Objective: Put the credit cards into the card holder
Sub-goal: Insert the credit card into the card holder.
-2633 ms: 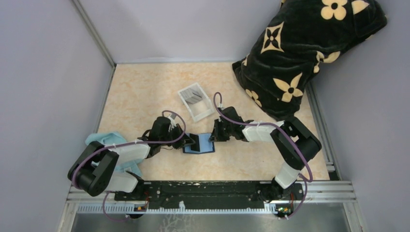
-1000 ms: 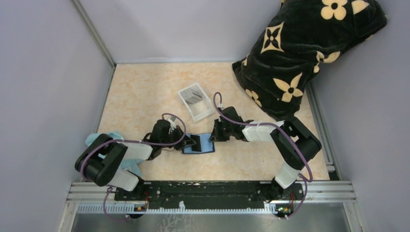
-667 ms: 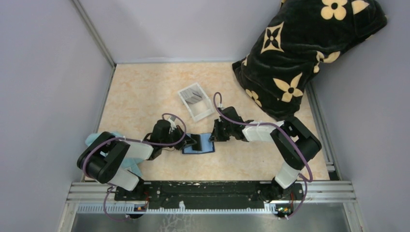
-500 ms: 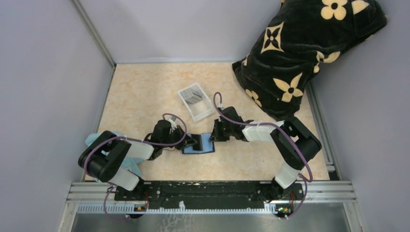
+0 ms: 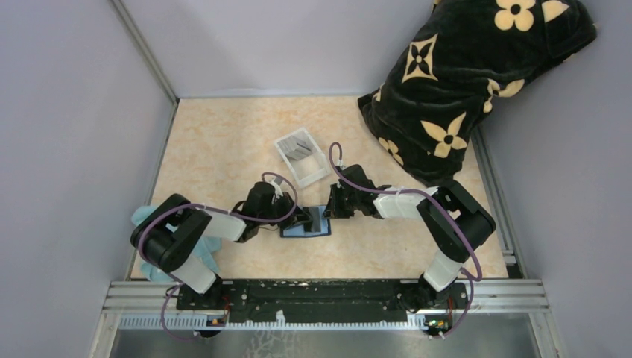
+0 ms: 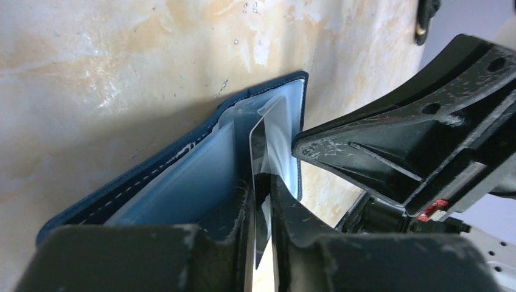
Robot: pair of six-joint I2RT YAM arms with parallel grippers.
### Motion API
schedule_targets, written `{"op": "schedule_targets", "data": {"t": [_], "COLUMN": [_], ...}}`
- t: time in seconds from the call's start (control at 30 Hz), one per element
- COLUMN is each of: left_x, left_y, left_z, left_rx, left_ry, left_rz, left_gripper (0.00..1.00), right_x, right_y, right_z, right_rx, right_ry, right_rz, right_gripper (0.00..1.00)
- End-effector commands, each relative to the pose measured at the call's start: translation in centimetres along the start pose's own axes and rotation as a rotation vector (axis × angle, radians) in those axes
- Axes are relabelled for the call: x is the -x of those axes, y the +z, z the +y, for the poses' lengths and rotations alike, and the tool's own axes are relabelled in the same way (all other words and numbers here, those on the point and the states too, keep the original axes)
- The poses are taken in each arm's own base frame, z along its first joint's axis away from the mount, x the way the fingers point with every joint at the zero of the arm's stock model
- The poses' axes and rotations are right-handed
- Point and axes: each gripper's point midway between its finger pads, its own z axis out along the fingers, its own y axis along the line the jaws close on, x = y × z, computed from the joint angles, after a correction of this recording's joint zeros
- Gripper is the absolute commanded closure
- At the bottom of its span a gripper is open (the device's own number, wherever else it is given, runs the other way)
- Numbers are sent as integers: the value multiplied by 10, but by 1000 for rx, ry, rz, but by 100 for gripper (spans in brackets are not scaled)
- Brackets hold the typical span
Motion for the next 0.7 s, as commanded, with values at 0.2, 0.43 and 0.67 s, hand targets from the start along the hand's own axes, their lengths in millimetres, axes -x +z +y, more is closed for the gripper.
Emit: {"op": "schedule_targets", "data": {"t": [0.2, 0.43, 0.67], "left_x": [-5, 16, 15], "left_y": [-13, -36, -37], "left_z": [36, 35, 31], "left_rx": [274, 376, 376], "left_ry": [120, 169, 187], "left_rz": [37, -51, -29], "left_gripper": [36, 31, 30], "right_x": [-27, -27, -27], "right_y": [2, 2, 1], "right_z": [-39, -39, -38], "right_rx": [-154, -155, -148], "right_ry": [-12, -13, -13], "right_rz": [78, 77, 73], "right_gripper": [100, 100, 100]}}
